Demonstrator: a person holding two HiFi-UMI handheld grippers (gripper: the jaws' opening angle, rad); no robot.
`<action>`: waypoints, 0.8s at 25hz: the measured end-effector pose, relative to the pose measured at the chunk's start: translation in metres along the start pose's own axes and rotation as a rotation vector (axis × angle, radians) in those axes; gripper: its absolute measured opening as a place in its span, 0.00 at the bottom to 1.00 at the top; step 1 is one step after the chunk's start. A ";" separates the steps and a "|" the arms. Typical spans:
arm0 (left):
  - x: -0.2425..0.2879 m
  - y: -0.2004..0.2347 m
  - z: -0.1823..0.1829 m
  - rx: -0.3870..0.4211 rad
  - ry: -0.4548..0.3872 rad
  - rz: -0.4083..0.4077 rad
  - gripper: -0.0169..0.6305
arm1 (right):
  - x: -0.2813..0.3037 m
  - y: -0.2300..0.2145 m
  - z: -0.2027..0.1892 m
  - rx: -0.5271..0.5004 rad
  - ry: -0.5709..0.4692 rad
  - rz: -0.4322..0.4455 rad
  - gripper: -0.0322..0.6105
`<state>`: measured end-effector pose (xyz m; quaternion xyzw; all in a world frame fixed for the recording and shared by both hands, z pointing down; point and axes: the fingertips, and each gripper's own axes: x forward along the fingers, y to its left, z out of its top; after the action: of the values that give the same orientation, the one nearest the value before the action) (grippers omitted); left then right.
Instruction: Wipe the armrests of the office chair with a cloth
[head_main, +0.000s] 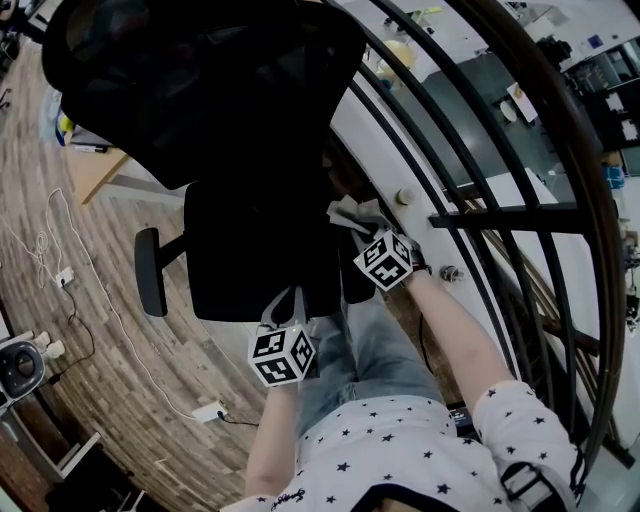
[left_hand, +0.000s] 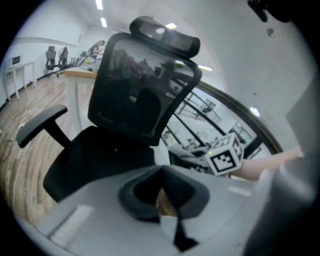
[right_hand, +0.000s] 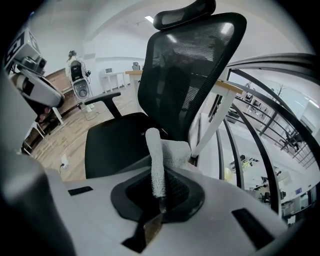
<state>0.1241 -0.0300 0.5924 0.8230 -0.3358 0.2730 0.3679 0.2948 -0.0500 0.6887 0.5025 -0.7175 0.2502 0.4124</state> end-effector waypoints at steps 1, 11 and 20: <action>-0.002 0.000 -0.002 0.001 -0.002 0.000 0.04 | -0.001 0.003 -0.002 0.001 0.000 -0.001 0.09; -0.015 0.005 -0.010 0.008 -0.005 -0.004 0.04 | -0.007 0.019 -0.011 0.022 0.004 -0.013 0.09; -0.027 0.003 -0.018 0.015 -0.015 -0.017 0.04 | -0.016 0.038 -0.023 0.031 0.009 -0.015 0.09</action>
<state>0.1012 -0.0076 0.5852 0.8307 -0.3296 0.2661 0.3612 0.2697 -0.0099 0.6897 0.5131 -0.7079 0.2603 0.4096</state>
